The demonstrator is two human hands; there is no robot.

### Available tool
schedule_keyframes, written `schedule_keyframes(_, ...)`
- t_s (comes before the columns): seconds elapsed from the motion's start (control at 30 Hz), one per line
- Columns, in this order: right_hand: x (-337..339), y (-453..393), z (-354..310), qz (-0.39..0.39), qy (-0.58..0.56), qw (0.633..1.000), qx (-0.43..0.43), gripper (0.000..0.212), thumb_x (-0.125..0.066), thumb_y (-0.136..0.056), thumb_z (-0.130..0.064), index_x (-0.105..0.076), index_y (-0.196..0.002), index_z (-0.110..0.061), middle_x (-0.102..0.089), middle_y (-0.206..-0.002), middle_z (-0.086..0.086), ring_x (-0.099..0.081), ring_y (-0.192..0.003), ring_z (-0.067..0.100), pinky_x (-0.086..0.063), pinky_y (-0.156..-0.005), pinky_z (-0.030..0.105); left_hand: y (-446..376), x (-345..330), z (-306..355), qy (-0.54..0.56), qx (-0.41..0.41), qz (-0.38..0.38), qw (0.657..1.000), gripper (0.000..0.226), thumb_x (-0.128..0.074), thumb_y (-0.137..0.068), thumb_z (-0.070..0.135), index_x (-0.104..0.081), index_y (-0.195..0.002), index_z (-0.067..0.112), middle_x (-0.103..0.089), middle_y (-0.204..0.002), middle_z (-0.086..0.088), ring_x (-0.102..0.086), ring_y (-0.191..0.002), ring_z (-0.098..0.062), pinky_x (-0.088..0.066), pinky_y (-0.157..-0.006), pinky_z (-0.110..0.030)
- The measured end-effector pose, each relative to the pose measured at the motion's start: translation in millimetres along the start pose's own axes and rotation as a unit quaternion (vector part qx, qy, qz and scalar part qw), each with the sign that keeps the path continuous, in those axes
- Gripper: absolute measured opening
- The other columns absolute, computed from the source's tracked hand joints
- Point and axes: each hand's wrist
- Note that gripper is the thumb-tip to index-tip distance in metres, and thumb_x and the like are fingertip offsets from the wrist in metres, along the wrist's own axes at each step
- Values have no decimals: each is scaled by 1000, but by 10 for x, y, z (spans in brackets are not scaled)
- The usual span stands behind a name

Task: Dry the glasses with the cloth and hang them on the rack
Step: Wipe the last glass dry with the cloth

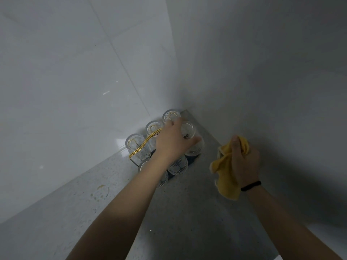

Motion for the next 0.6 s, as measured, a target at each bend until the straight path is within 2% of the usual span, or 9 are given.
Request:
schedule_keyframes(0.1, -36, 0, -10, -2, -8, 1000, -11, 47, -51, -95, -18, -39, -49, -18, -42, -45, -3, -52, -43, -3, -38, -42, 7, -68, -151, -10, -47, -3, -26, 999, 76, -68, -80, 59, -40, -143, 26, -48, -138, -13, -55, -119, -34, -50, -88, -43)
schedule_keyframes(0.23, -53, 7, -40, -10, -8, 1000, -20, 51, -51, -95, -18, -36, -47, -21, -41, -32, -8, -49, -38, -3, -36, -39, 8, -121, -325, -3, -92, -6, -53, 994, 78, -66, -83, 59, -36, -147, 24, -47, -139, -15, -51, -123, -34, -49, -89, -44)
schedule_keyframes(0.33, -74, -3, -31, -9, -3, 999, -36, 52, -51, -95, -19, -33, -47, -20, -45, -32, -13, -47, -36, -1, -34, -37, 9, -149, -465, -26, -114, -3, -75, 991, 79, -65, -83, 60, -36, -146, 22, -48, -138, -15, -50, -124, -34, -47, -93, -44)
schedule_keyframes(0.43, -85, -4, -4, -12, 6, 999, -44, 50, -51, -95, -22, -35, -48, -20, -40, -34, -5, -47, -38, 0, -34, -38, 9, -150, -549, -59, -130, -7, -64, 989, 79, -64, -82, 62, -38, -145, 21, -49, -138, -15, -49, -125, -34, -46, -96, -44)
schedule_keyframes(0.6, -102, -15, 76, -24, 17, 998, -54, 48, -51, -95, -25, -35, -50, -20, -34, -46, -1, -46, -40, 3, -32, -40, 10, -166, -574, -74, -138, -11, -59, 989, 82, -61, -81, 66, -37, -145, 21, -49, -139, -15, -49, -125, -34, -45, -97, -44)
Point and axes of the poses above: each hand's wrist, its own y-axis away from the middle knuckle, its own x-axis out of the back of the hand, z = x × y
